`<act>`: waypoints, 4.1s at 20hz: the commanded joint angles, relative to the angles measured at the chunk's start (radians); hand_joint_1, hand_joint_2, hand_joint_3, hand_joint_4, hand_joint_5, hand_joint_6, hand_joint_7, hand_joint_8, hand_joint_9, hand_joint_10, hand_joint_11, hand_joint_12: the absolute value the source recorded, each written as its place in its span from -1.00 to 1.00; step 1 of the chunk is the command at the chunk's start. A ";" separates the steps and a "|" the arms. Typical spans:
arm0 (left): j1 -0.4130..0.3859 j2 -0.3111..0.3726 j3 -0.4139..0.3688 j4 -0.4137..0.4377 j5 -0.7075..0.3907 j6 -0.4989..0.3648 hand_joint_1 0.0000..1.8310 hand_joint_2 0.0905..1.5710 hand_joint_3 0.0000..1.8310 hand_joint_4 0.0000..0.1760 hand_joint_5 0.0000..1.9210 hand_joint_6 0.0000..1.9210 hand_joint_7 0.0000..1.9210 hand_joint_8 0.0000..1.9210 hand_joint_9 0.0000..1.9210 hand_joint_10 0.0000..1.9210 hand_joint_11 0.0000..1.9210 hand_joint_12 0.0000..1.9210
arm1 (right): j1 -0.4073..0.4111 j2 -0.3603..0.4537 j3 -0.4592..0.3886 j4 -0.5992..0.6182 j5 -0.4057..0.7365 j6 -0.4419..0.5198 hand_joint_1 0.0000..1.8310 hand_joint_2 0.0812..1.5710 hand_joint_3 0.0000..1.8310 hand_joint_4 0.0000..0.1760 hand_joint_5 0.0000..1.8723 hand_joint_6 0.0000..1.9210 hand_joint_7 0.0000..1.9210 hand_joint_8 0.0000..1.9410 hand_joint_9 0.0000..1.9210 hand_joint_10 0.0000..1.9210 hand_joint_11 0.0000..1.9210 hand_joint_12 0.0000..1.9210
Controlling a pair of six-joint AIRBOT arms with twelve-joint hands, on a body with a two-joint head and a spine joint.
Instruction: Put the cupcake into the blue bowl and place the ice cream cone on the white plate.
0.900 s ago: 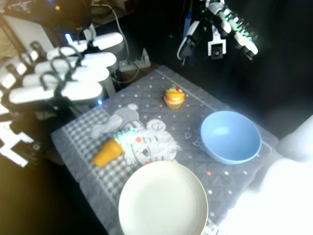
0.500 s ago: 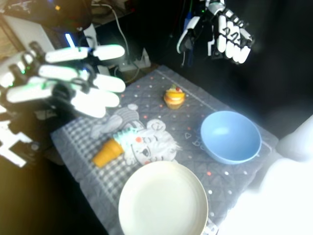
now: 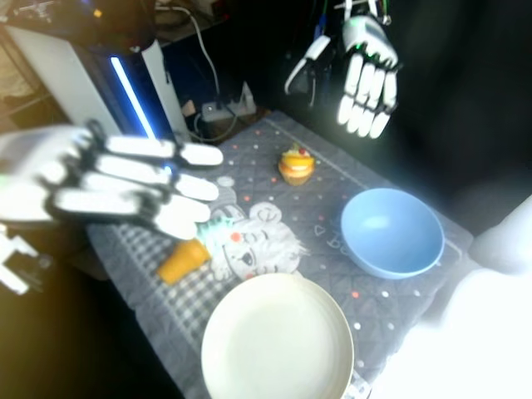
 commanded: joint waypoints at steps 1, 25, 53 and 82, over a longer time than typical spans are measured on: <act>-0.017 -0.004 0.005 -0.024 -0.064 -0.021 -0.16 -0.08 -1.00 -1.00 -0.59 -1.00 -0.49 -1.00 -0.50 -1.00 -0.80 -0.34 | 0.010 -0.010 0.010 0.007 0.067 0.018 -0.14 -0.23 -1.00 -1.00 -0.86 -1.00 -0.69 -1.00 -0.70 -1.00 -1.00 -0.27; -0.189 -0.180 0.085 0.632 0.220 -0.427 -0.10 -0.16 -1.00 -0.56 -0.56 -1.00 -0.47 -1.00 -0.40 -1.00 -0.77 0.00 | 0.010 -0.178 0.098 -0.257 -0.180 0.260 -0.03 -0.19 -1.00 -1.00 -0.57 -0.99 -0.51 -0.99 -0.50 -0.99 -0.85 -0.15; -0.153 -0.235 0.099 0.684 0.283 -0.427 0.50 0.37 -1.00 -1.00 0.06 -0.02 0.00 -0.14 -0.05 0.27 -0.26 0.21 | -0.059 -0.220 0.135 -0.230 -0.219 0.282 0.29 0.33 -1.00 -1.00 0.14 -0.15 0.50 -0.90 0.75 -0.90 0.44 0.06; -0.409 -0.264 0.229 0.182 0.135 -0.116 0.53 0.28 -1.00 -1.00 0.09 -0.23 0.22 -0.34 0.17 -0.05 -0.02 0.07 | 0.227 -0.249 0.237 -0.054 -0.014 0.074 0.41 0.33 -1.00 -1.00 0.03 -0.14 0.25 -0.17 0.58 -0.86 0.18 0.20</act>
